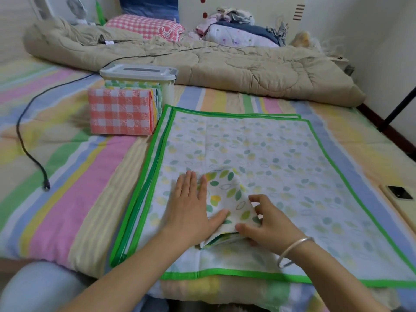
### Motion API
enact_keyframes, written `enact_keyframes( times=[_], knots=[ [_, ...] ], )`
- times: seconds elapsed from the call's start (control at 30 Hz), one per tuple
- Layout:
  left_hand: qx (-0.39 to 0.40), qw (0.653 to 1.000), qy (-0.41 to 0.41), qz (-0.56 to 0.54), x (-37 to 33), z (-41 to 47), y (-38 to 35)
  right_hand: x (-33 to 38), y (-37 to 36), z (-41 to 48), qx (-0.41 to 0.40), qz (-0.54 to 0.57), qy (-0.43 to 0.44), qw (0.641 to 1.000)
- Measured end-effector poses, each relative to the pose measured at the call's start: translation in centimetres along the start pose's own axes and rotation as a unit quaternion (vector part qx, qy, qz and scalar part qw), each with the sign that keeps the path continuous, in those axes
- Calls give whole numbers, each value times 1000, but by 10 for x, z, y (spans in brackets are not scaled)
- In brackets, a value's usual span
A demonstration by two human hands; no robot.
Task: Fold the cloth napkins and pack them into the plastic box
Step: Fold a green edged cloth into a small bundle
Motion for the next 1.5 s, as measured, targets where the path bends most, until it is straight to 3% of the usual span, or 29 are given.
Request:
enact_keyframes(
  times=[0.07,0.17,0.3,0.4,0.6,0.9,1.13,1.5],
  knots=[
    [-11,998,41,-45,2,4,2,6,-4,7,-21,111,27,993],
    [-43,984,97,-144,19,16,14,26,-7,27,-93,151,96,979],
    [-187,930,160,-274,74,29,42,74,-12,65,-144,168,168,961],
    [-263,892,212,-301,128,35,56,128,-22,99,-157,162,221,949],
    [-318,850,306,-288,221,57,53,229,-74,185,-175,173,224,943],
    [-276,859,346,-257,269,130,31,253,-112,271,-281,33,172,944],
    [-277,867,342,-235,275,127,24,241,-107,285,-193,108,95,971],
    [-338,863,299,-225,256,80,43,235,-94,229,-153,78,160,972]
  ],
)
Point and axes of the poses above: each hand's wrist, its own z-axis towards the middle knuckle, its own y-axis out of the back of the hand, x = y × z, the point moved 1 cm from there along z, towards the middle knuckle, and after that the axes turned 1 degree about -x, right-handed, at the moved point
